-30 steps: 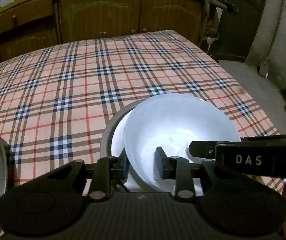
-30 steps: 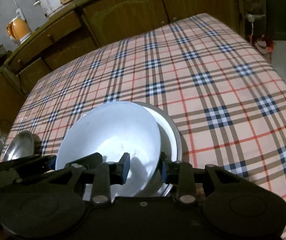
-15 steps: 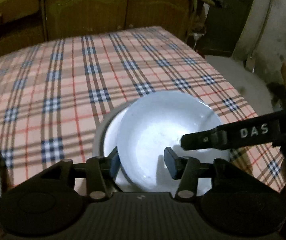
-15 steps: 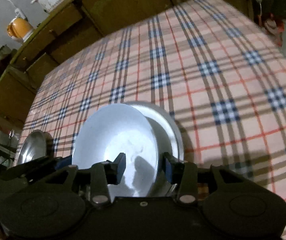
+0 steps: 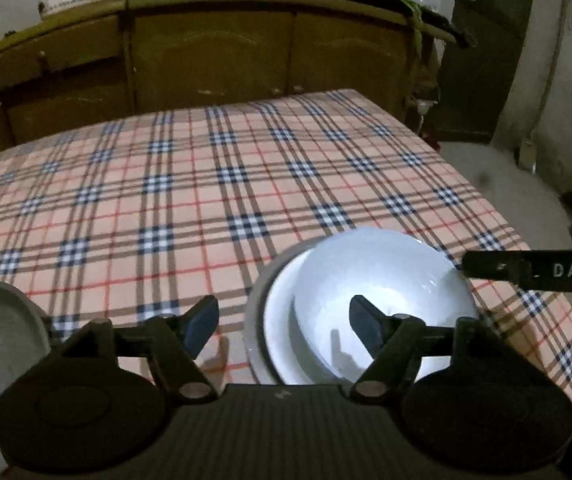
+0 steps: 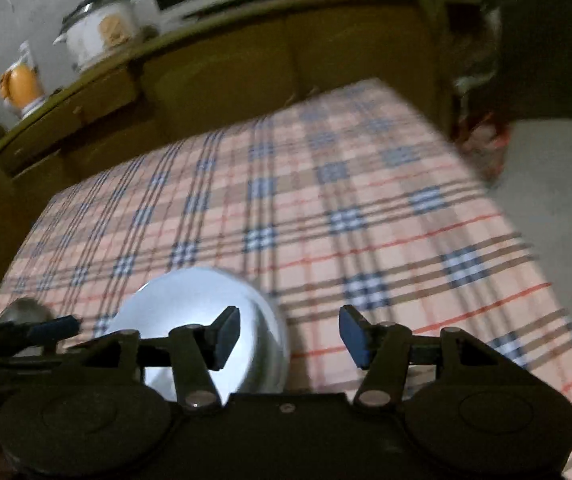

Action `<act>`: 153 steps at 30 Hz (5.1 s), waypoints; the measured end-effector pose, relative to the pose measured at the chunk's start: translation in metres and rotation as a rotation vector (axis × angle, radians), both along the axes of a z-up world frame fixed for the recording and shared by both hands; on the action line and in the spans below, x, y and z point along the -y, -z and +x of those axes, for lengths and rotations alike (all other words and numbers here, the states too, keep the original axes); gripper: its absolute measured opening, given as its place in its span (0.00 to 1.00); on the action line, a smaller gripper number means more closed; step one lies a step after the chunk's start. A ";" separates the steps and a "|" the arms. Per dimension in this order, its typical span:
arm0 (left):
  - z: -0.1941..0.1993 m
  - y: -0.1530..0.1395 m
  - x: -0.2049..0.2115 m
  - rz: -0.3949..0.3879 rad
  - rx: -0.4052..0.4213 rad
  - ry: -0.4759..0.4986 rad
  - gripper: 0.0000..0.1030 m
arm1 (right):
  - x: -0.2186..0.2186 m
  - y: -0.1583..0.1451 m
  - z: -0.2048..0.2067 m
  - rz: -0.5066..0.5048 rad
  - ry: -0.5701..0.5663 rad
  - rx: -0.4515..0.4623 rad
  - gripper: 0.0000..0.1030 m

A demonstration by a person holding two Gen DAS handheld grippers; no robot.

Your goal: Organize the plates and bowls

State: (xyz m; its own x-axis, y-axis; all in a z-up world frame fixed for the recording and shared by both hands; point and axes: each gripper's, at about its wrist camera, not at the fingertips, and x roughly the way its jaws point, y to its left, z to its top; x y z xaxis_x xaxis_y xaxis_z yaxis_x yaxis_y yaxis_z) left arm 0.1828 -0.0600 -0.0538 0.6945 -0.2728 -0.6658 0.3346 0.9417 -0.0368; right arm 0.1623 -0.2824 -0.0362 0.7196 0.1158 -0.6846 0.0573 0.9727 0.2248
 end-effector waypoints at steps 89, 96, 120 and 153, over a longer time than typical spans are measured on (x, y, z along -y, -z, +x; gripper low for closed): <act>0.021 0.030 0.010 -0.010 -0.062 0.031 0.62 | -0.018 0.065 0.009 0.303 -0.006 -0.081 0.50; 0.009 0.013 0.005 -0.010 -0.030 0.015 0.62 | -0.022 0.048 0.001 0.305 -0.026 -0.048 0.50; -0.048 -0.038 -0.032 -0.006 0.084 -0.080 0.62 | -0.061 -0.008 -0.039 0.308 -0.143 0.051 0.50; -0.077 -0.054 -0.110 -0.012 0.137 -0.233 0.62 | -0.155 -0.025 -0.047 0.303 -0.310 0.076 0.50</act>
